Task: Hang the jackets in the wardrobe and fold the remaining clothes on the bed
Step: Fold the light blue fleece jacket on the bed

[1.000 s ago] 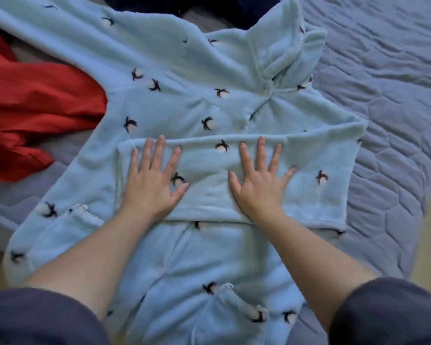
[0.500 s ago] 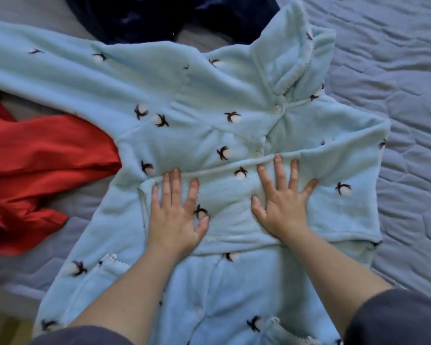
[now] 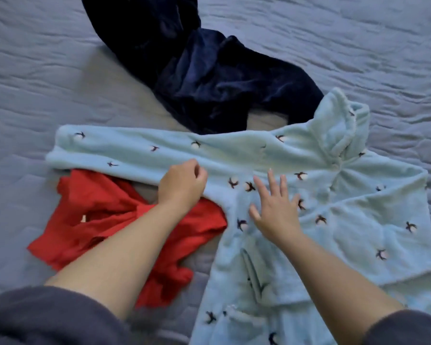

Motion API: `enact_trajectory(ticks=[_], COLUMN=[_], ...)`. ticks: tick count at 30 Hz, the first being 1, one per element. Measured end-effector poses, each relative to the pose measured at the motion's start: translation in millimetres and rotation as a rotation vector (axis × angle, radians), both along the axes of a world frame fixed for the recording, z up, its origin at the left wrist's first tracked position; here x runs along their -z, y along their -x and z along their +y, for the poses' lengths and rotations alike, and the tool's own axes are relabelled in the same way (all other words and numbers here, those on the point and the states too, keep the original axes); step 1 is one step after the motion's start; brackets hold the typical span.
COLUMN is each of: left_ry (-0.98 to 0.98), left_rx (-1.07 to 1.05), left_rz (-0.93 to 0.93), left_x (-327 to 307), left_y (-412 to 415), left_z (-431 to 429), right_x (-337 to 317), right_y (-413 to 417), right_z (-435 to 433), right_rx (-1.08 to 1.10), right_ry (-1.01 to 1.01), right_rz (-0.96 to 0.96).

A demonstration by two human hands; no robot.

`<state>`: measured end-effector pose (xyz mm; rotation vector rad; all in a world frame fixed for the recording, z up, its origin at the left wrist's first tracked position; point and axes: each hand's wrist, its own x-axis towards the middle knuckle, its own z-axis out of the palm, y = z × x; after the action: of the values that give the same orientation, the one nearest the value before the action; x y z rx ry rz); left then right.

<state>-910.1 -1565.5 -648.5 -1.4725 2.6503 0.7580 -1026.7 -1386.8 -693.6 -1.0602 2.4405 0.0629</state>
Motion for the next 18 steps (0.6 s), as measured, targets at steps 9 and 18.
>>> enact_trajectory(ticks=[9, 18], left_ry=[-0.107, -0.674], left_rx=[-0.914, -0.882], left_rz=[0.046, 0.383], left_x=[58, 46], left_y=[-184, -182], left_z=[-238, -267], right_x=[77, 60], right_y=[-103, -97], right_z=[-192, -206], right_rx=[-0.087, -0.025], right_ry=[0.032, -0.135], right_rz=[0.016, -0.178])
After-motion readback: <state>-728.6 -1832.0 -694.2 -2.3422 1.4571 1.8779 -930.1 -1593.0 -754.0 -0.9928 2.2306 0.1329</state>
